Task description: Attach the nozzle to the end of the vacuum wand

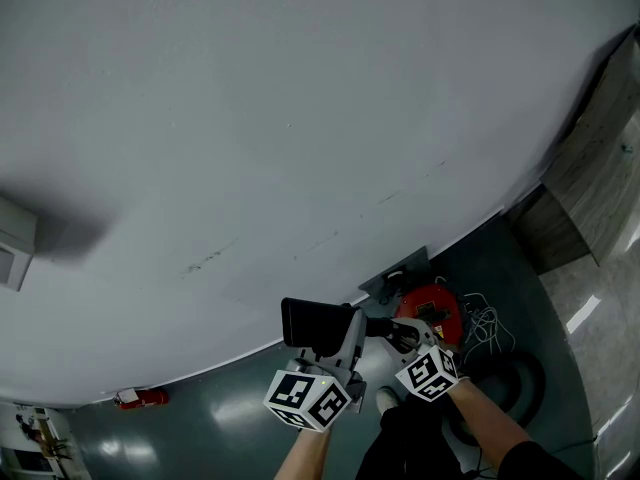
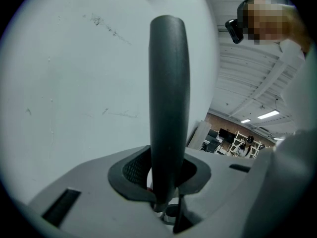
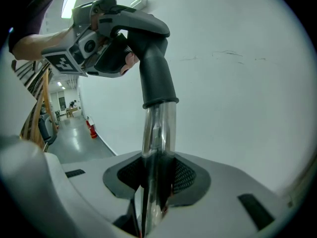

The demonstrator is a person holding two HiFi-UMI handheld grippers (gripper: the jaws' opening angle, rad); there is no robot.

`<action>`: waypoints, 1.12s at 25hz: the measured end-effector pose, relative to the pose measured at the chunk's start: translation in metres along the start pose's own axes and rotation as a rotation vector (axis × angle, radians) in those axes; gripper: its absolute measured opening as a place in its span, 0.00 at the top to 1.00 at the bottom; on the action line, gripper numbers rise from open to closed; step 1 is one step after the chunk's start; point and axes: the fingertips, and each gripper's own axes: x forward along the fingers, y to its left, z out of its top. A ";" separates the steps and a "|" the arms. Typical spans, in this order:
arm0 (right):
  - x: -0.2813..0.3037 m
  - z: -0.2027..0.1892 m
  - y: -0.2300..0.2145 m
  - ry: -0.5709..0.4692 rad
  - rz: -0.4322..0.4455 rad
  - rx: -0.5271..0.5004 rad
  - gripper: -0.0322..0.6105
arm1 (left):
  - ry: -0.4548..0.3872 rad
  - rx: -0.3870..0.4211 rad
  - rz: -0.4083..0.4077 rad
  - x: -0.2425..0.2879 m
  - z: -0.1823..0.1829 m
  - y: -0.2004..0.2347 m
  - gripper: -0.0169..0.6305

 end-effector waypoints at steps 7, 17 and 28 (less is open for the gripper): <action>-0.001 0.001 0.006 -0.012 0.003 -0.021 0.75 | 0.065 -0.121 -0.028 0.016 -0.002 0.017 0.84; 0.000 0.001 0.014 -0.013 0.006 -0.016 0.75 | 0.016 -0.004 -0.005 0.018 -0.004 0.003 0.84; 0.003 0.000 0.014 -0.003 0.005 -0.027 0.75 | -0.051 0.004 -0.034 0.010 -0.005 0.001 0.84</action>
